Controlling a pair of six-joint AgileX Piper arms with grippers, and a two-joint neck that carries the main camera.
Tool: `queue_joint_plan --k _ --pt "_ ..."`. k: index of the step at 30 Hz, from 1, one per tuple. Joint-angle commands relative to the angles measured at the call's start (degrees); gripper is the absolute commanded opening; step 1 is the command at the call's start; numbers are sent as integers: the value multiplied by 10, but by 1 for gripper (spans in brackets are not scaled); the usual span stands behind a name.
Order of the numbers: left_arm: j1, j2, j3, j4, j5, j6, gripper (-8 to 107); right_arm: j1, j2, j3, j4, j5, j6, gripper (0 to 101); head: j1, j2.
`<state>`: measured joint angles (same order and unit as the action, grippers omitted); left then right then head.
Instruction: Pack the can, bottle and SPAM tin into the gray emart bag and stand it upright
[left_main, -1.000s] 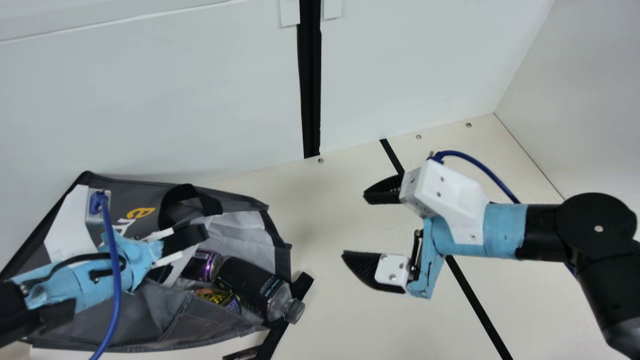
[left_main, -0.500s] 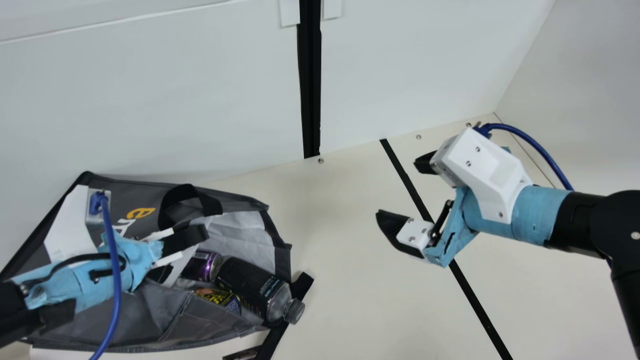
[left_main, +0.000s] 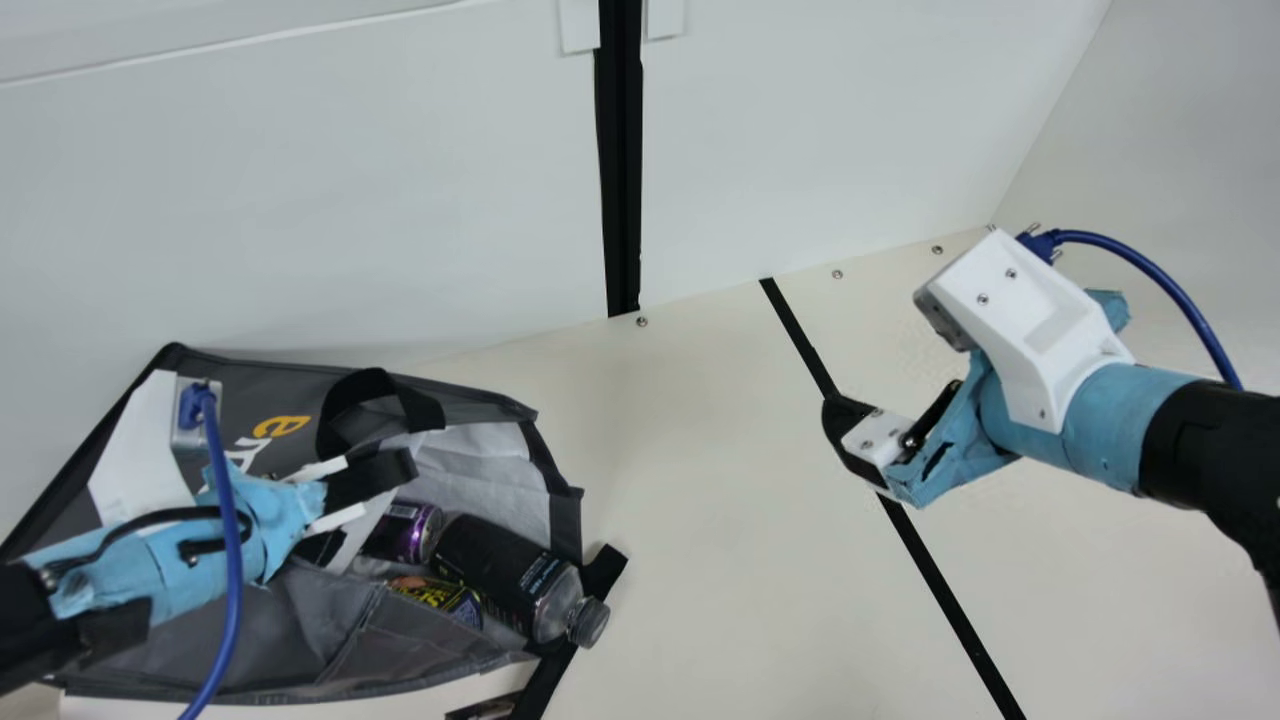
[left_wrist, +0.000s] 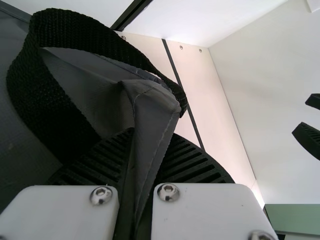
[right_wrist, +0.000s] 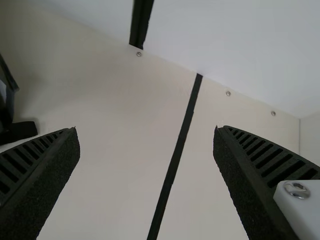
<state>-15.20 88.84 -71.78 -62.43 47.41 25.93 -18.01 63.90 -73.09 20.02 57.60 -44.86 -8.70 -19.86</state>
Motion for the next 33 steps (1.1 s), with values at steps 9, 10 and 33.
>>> queue_joint_plan --k 9,10,33 --pt "0 0 0 0 0 0 -8 25 -8 -28 -131 41 158 95 -13 -1" --pt "0 0 0 0 0 0 -8 28 -10 -31 -140 46 169 95 -13 -1" --pt "0 0 0 0 0 0 -8 9 -64 22 -209 123 280 95 -13 -1"
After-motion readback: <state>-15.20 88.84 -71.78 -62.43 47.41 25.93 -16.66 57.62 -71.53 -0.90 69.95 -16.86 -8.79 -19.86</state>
